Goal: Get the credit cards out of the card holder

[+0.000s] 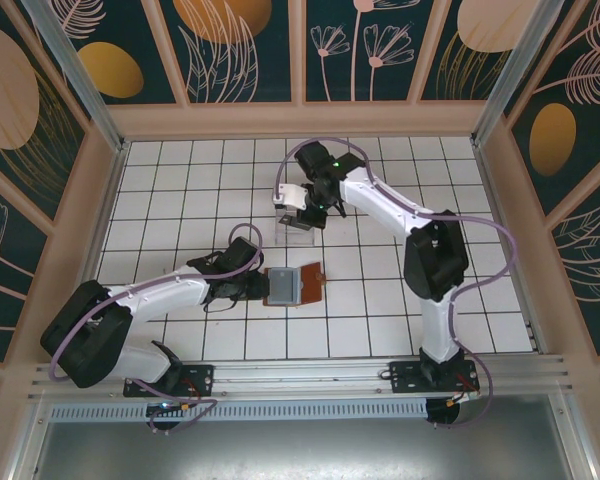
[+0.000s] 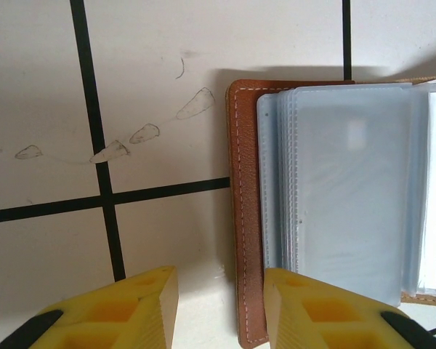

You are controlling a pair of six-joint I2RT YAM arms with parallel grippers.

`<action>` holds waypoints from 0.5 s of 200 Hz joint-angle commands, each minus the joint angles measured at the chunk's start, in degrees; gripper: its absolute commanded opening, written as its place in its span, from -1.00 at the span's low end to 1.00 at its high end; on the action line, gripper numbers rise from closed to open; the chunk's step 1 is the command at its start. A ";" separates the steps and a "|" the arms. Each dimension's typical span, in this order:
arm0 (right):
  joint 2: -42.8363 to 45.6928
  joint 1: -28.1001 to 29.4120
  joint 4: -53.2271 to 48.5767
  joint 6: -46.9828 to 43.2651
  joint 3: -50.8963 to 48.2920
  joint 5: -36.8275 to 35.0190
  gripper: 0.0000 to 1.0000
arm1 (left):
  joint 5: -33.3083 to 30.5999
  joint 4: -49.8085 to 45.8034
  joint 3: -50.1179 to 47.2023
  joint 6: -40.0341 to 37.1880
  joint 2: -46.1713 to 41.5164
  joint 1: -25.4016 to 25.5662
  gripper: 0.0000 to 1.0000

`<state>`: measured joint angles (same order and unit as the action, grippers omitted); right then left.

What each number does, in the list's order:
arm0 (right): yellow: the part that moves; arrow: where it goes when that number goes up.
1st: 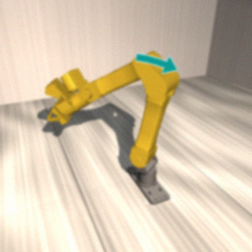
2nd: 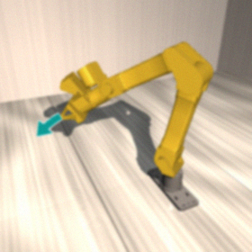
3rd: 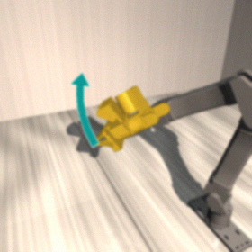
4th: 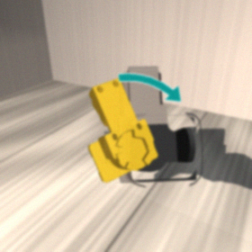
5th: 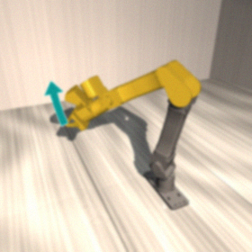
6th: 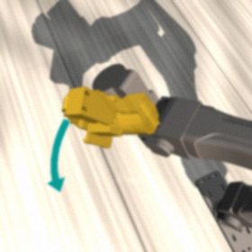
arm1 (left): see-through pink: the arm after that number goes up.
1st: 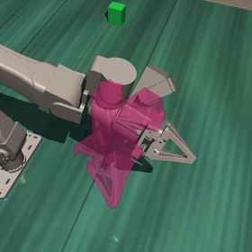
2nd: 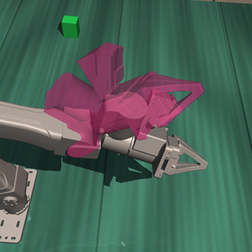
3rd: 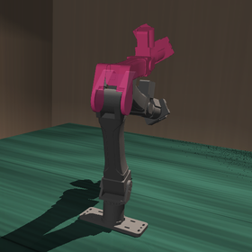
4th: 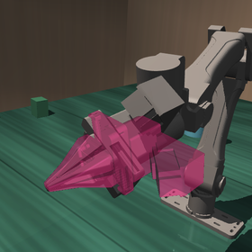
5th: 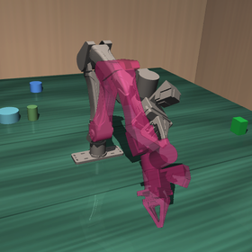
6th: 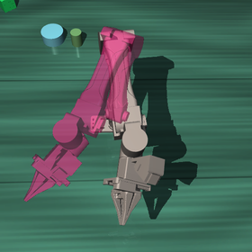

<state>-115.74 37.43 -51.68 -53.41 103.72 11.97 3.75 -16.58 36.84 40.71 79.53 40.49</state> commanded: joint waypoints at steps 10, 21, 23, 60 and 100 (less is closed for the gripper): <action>-4.78 -0.69 -7.89 -2.79 6.76 -0.63 -1.00 | -0.81 -0.03 -0.89 1.13 -0.96 -0.01 -0.26; -5.94 -0.73 -8.42 -2.96 8.10 -0.71 -1.00 | -0.83 -0.03 -0.98 1.16 -1.03 0.07 -0.26; -6.08 -0.70 -8.54 -3.05 8.32 -0.78 -1.00 | -0.78 -0.03 -0.98 1.14 -0.99 0.06 -0.26; -9.91 -0.69 -11.26 -3.51 12.73 -0.46 -1.00 | -0.95 0.14 -1.13 1.31 -1.29 0.05 -0.26; -13.37 -0.74 -13.80 -3.11 15.81 -0.37 -1.00 | -0.97 0.24 -1.32 1.31 -1.22 0.10 -0.26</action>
<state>-126.61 36.84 -61.12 -55.64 116.97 11.57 3.73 -16.51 36.47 41.25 79.05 40.49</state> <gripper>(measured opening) 0.054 0.371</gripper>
